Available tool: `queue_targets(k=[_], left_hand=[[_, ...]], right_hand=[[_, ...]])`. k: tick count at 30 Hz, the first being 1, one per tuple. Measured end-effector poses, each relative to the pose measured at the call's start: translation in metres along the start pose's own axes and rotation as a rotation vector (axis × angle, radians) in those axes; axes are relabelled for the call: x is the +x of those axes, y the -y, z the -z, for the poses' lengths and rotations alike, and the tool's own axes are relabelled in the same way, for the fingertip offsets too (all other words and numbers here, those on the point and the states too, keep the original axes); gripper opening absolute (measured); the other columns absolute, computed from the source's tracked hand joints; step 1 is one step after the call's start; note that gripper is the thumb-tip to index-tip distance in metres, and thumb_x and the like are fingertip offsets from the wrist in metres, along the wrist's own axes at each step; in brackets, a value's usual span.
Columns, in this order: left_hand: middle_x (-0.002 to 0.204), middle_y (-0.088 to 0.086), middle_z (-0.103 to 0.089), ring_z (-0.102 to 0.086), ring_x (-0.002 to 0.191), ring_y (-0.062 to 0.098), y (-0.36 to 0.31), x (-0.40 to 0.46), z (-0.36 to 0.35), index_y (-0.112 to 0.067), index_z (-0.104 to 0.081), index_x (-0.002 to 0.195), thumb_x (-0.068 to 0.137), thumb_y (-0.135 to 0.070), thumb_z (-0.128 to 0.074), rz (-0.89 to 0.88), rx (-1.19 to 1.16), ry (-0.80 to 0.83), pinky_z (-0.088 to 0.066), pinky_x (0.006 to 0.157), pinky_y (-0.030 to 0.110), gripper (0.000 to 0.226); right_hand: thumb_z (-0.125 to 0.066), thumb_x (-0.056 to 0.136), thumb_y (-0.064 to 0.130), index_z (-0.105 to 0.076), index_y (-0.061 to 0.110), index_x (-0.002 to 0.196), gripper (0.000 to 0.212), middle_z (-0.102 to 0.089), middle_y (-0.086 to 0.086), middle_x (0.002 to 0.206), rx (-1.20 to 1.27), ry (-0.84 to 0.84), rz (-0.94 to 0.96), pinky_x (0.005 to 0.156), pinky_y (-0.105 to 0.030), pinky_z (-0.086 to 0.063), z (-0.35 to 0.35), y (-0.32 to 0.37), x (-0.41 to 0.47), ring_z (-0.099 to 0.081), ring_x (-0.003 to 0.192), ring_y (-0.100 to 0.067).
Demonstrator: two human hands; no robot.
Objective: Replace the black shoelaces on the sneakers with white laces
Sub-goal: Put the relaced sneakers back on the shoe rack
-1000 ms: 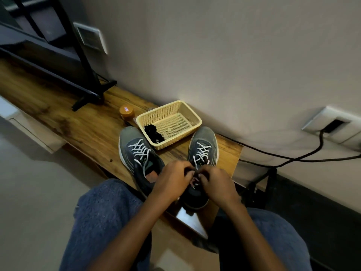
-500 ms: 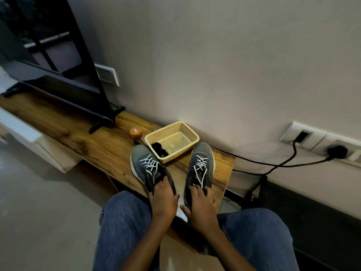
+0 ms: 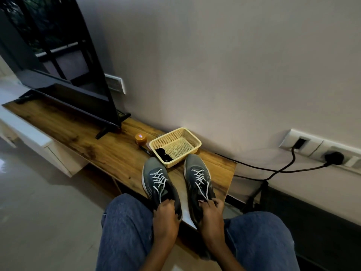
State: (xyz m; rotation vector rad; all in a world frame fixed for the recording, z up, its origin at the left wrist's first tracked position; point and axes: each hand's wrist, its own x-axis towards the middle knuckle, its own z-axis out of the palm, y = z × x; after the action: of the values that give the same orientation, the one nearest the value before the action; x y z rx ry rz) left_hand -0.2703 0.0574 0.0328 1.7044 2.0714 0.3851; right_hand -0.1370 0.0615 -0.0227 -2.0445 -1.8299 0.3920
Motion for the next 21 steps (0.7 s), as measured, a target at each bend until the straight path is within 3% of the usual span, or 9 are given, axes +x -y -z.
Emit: queue_targets(k=[2,4,6,9,12,16,19,21], left_hand=[[0.119,-0.003,-0.061,-0.053,0.118,0.018,-0.008,-0.017,0.004,-0.023,-0.059,0.116,0.090,-0.018,-0.055,-0.029,0.020,0.002,-0.038,0.104,0.036,0.027],[0.115,-0.005,-0.064,-0.052,0.117,0.013,-0.017,-0.032,0.011,-0.028,-0.059,0.115,0.090,-0.020,-0.055,-0.062,0.061,-0.007,-0.020,0.116,0.040,0.027],[0.109,-0.008,-0.065,-0.053,0.114,0.008,-0.024,-0.045,0.018,-0.031,-0.059,0.112,0.089,-0.019,-0.055,-0.089,0.100,-0.013,-0.001,0.119,0.042,0.026],[0.104,-0.008,-0.066,-0.054,0.108,0.006,-0.033,-0.063,0.029,-0.031,-0.061,0.109,0.088,-0.019,-0.055,-0.138,0.117,-0.002,0.011,0.117,0.040,0.025],[0.098,-0.008,-0.068,-0.057,0.102,0.007,-0.039,-0.079,0.040,-0.032,-0.063,0.107,0.087,-0.018,-0.057,-0.201,0.084,-0.026,0.007,0.120,0.038,0.025],[0.081,-0.012,-0.068,-0.060,0.087,0.008,-0.050,-0.090,0.049,-0.031,-0.068,0.094,0.076,-0.011,-0.066,-0.331,0.011,-0.091,0.000,0.121,0.037,0.027],[0.069,-0.014,-0.061,-0.058,0.077,0.008,-0.064,-0.093,0.058,-0.030,-0.068,0.085,0.072,-0.007,-0.068,-0.410,-0.035,-0.117,-0.025,0.116,0.042,0.027],[0.064,-0.016,-0.050,-0.057,0.077,0.008,-0.079,-0.096,0.066,-0.030,-0.067,0.085,0.074,-0.008,-0.067,-0.448,-0.057,-0.126,-0.016,0.120,0.038,0.024]], right_hand=[[-0.069,0.082,0.017,-0.062,0.021,0.106,0.026,-0.049,-0.002,0.124,0.108,-0.025,-0.016,0.092,-0.032,-0.047,0.010,0.001,-0.011,-0.037,0.124,-0.019],[-0.067,0.083,0.022,-0.063,0.019,0.105,0.022,-0.049,0.000,0.121,0.161,-0.027,0.004,0.093,-0.033,-0.046,0.023,0.007,-0.020,-0.034,0.124,-0.017],[-0.068,0.082,0.021,-0.068,0.017,0.100,0.018,-0.056,0.002,0.113,0.155,-0.052,0.057,0.090,-0.031,-0.046,0.036,0.011,-0.028,-0.033,0.126,-0.018],[-0.069,0.079,0.014,-0.067,0.018,0.091,0.013,-0.056,0.001,0.107,0.182,-0.083,0.063,0.083,-0.020,-0.041,0.055,0.009,-0.040,-0.041,0.121,-0.018],[-0.067,0.082,0.013,-0.067,0.019,0.091,0.011,-0.056,0.008,0.109,0.204,-0.124,0.111,0.079,-0.012,-0.034,0.079,0.009,-0.055,-0.036,0.119,-0.013],[-0.065,0.086,0.015,-0.070,0.020,0.098,0.013,-0.057,0.011,0.110,0.215,-0.191,0.124,0.083,-0.017,-0.039,0.117,0.014,-0.070,-0.034,0.122,-0.013],[-0.068,0.083,0.008,-0.072,0.020,0.097,0.019,-0.059,0.011,0.106,0.223,-0.247,0.111,0.081,-0.010,-0.035,0.138,0.011,-0.074,-0.036,0.122,-0.014],[-0.071,0.078,0.002,-0.073,0.022,0.093,0.025,-0.060,0.015,0.102,0.237,-0.311,0.125,0.083,-0.005,-0.032,0.151,0.006,-0.075,-0.039,0.118,-0.015]])
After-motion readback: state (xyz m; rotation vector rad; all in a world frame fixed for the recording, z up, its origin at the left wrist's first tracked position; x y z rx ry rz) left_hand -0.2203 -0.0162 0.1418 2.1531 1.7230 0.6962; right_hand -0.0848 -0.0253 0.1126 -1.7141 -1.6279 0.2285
